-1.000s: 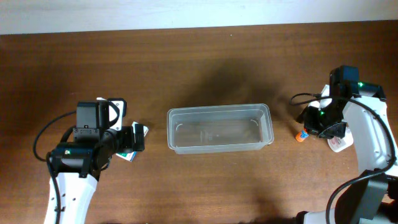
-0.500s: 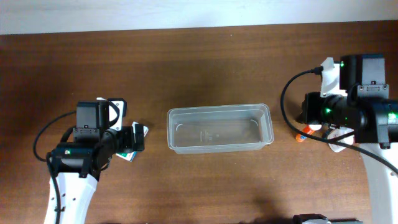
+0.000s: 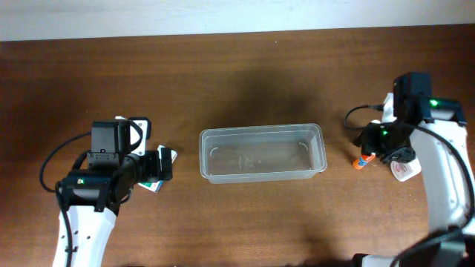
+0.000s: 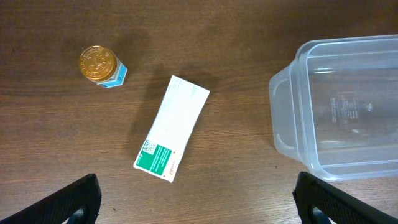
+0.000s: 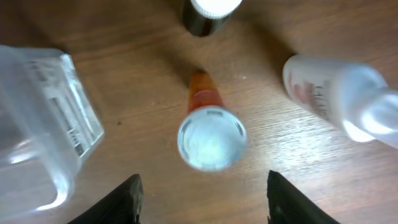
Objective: Pack container
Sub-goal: 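Grasp the orange-red tube by its white cap with the right gripper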
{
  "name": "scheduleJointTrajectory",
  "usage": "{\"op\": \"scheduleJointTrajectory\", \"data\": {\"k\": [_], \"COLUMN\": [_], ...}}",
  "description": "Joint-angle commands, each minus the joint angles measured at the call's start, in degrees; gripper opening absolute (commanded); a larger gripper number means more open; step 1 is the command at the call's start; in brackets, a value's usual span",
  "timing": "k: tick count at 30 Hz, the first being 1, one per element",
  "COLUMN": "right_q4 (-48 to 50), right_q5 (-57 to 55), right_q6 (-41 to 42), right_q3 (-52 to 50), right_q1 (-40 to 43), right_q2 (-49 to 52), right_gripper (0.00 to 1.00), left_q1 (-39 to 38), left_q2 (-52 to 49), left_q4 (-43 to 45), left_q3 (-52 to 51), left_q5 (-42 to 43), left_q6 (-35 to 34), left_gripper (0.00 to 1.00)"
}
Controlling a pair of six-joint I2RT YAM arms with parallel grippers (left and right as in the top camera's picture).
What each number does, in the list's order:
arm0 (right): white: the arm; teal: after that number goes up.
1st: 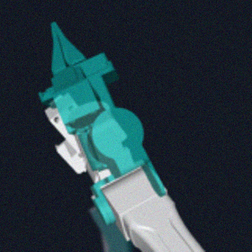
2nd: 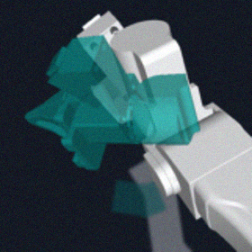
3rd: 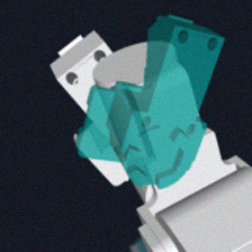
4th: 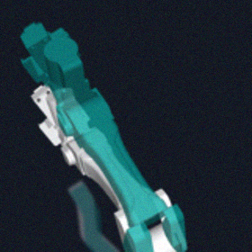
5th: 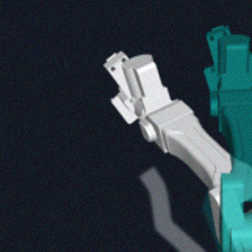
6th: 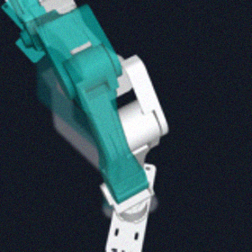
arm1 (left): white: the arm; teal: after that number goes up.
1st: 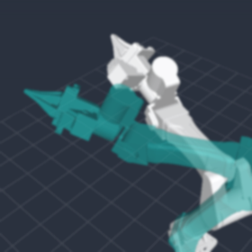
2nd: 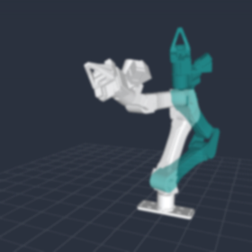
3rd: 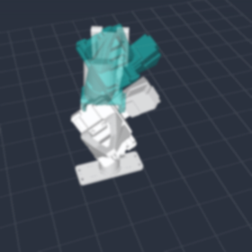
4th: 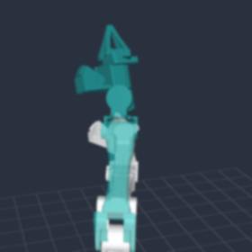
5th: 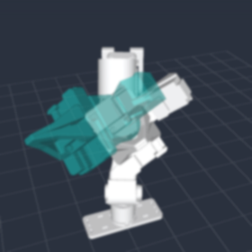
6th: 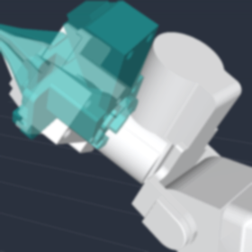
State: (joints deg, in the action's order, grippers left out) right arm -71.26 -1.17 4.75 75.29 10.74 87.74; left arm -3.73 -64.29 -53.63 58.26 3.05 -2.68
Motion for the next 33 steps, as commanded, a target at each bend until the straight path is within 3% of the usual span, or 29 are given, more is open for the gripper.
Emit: {"op": "scheduleJointTrajectory", "data": {"k": [1,7,9,14,20,26,33], "right_q4": [1.25,3.39,3.37,2.97,2.75,1.99,-2.82], "right_q5": [0.74,0.7,0.74,0.7,0.76,3.34,3.76], "right_q6": [0.63,0.66,0.68,0.68,0.7,0.48,-1.14], "right_q3": [-0.68,-0.72,-0.72,-0.72,-0.72,0.28,8.48], "right_q1": [0.33,0.35,0.55,0.79,1.03,0.74,-4.44], "right_q2": [2.73,7.39,8.39,8.9,8.9,7.26,-2.78], "right_gripper": [0.56,0.56,0.51,0.26,0.08,0.07,0.07], "left_q1": [0.15,0.15,0.15,0.15,0.15,0.15,0.15], "left_q2": [-0.09,-0.09,-0.11,-0.11,-0.09,-0.11,-0.09], "left_q4": [-0.13,-0.15,-0.35,-0.5,-0.5,-0.5,-0.5], "left_q3": [1.14,1.14,1.14,1.14,1.14,1.14,1.14], "left_q5": [0.81,0.81,0.81,0.81,0.81,0.81,0.81], "left_q6": [-0.37,-0.37,-0.37,-0.37,-0.37,-0.35,-0.37], "left_gripper": [1.0,0.99,1.0,0.99,0.99,0.99,0.99]}}
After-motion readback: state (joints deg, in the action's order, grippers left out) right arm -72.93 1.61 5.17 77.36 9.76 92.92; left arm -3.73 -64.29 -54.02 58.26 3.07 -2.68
